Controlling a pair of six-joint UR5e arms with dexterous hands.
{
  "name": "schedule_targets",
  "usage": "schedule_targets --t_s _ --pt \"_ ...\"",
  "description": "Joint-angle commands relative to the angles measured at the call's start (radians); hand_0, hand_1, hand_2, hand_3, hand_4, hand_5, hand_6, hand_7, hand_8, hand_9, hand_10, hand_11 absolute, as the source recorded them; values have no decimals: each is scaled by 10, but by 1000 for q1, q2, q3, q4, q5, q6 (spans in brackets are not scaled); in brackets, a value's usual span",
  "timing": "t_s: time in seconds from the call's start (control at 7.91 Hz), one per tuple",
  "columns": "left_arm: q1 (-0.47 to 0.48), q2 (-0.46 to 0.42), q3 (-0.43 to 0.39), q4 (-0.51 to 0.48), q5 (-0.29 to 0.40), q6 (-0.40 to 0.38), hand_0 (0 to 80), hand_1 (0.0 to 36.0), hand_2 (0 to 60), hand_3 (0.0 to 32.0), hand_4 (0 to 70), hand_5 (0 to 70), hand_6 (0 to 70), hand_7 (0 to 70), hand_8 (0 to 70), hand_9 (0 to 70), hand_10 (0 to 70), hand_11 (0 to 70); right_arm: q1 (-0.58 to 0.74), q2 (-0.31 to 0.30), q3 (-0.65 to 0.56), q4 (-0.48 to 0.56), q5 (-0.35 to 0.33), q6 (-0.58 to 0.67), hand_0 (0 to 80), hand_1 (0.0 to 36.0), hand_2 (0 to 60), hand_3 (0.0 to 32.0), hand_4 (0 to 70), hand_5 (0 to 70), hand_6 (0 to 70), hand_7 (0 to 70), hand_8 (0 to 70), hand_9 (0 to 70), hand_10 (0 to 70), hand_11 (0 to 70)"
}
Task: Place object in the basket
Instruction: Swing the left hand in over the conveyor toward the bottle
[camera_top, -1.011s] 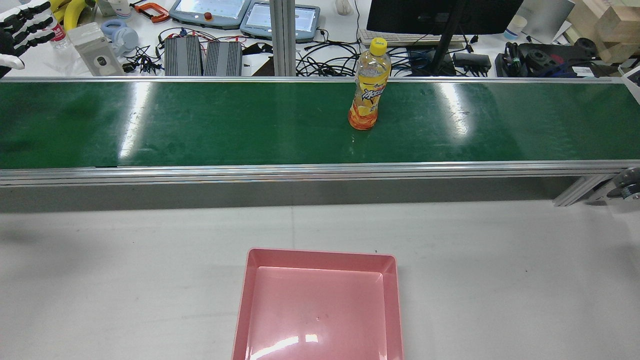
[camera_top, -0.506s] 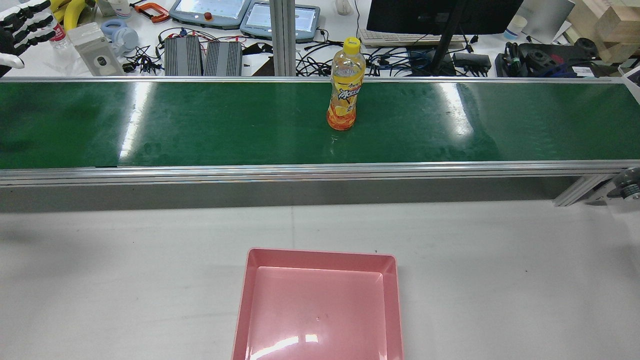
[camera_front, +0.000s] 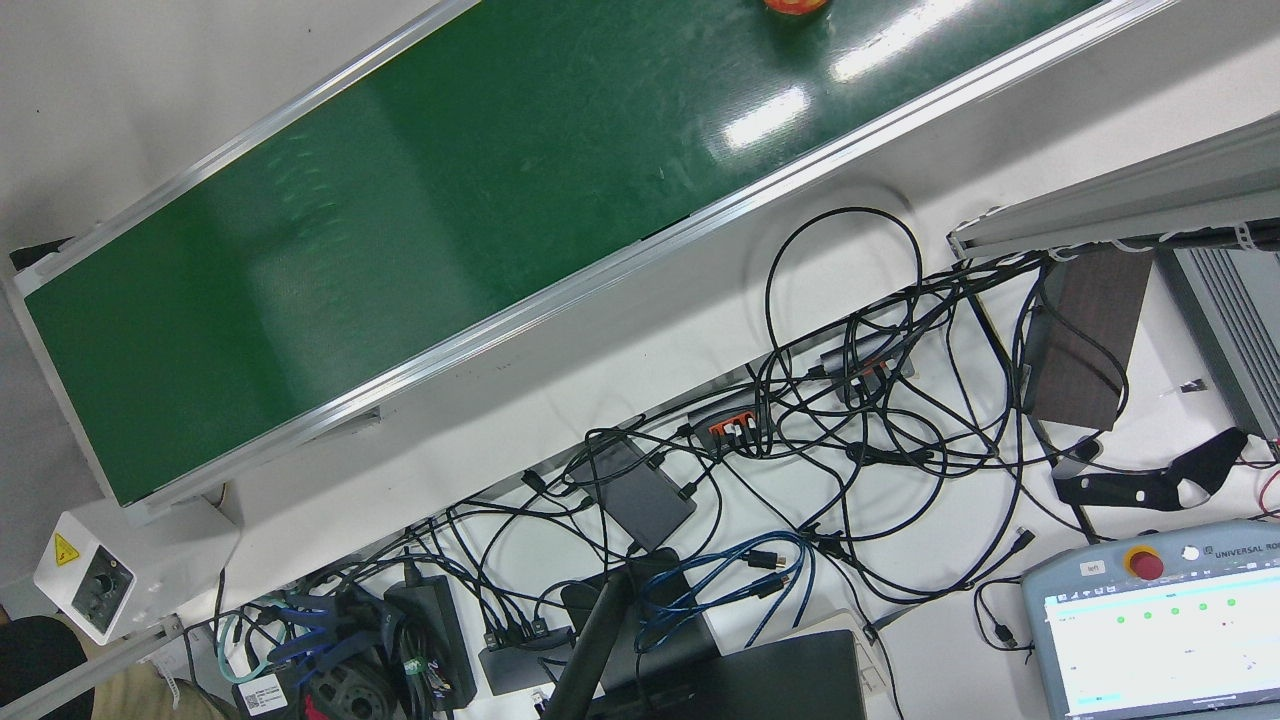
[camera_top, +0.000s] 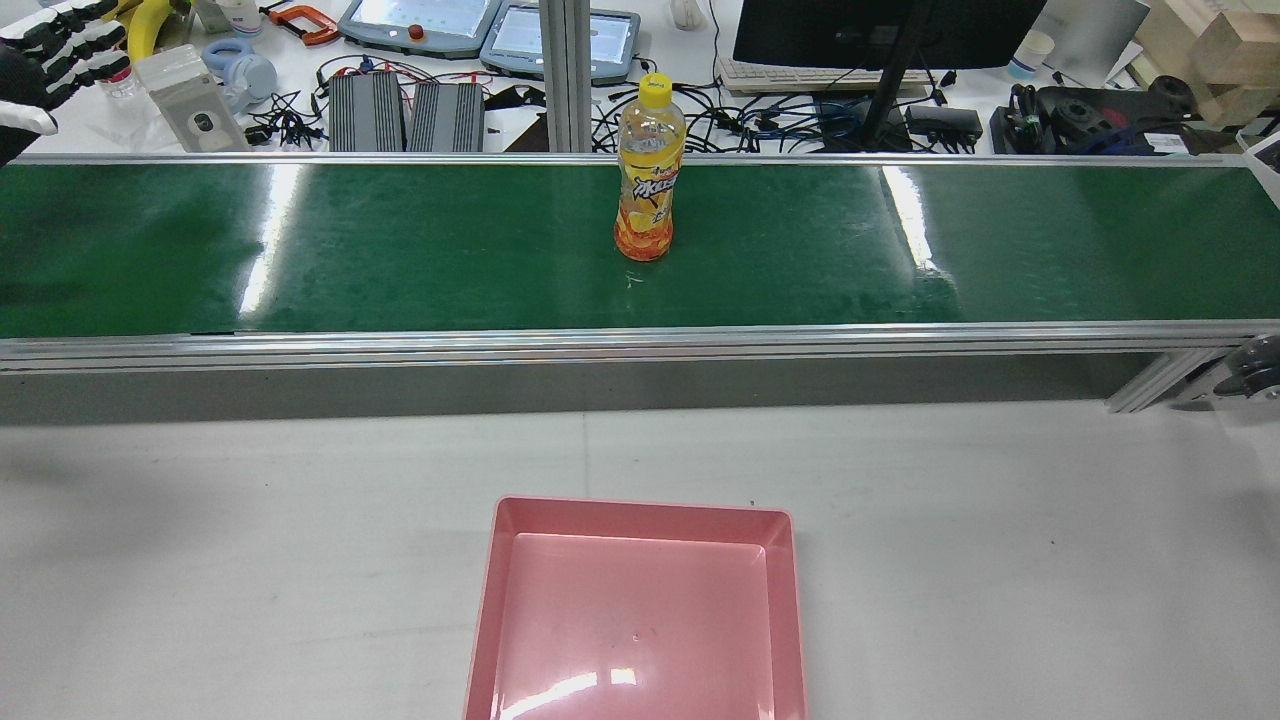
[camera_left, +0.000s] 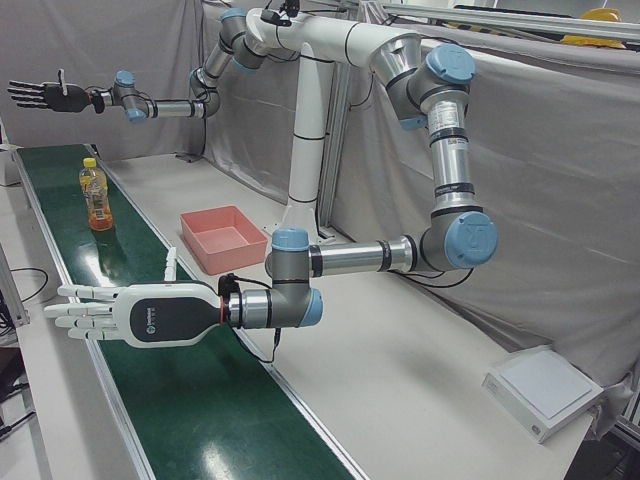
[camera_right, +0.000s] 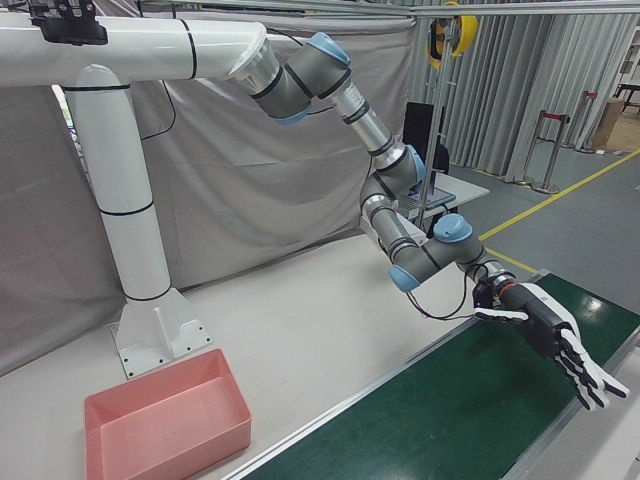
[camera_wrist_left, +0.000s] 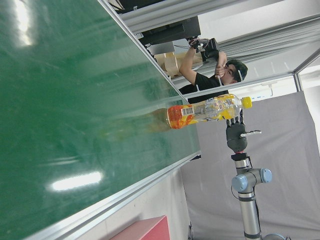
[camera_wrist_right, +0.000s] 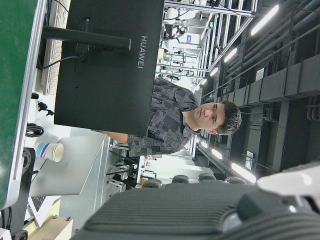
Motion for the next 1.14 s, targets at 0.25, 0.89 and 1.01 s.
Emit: schedule_targets --t_s 0.25,0.89,1.01 --pt "65 -59 -12 79 3 5 466 42 0 0 159 92 0 0 66 107 73 113 0 1 0 0 0 0 0 0 0 0 0 0 0 0 0 0 0 0" --pt "269 -246 -9 165 -2 40 464 34 0 0 158 90 0 0 65 104 79 121 0 1 0 0 0 0 0 0 0 0 0 0 0 0 0 0 0 0" --pt "290 -269 -9 166 -4 42 463 32 0 0 161 93 0 0 70 111 82 125 0 1 0 0 0 0 0 0 0 0 0 0 0 0 0 0 0 0"
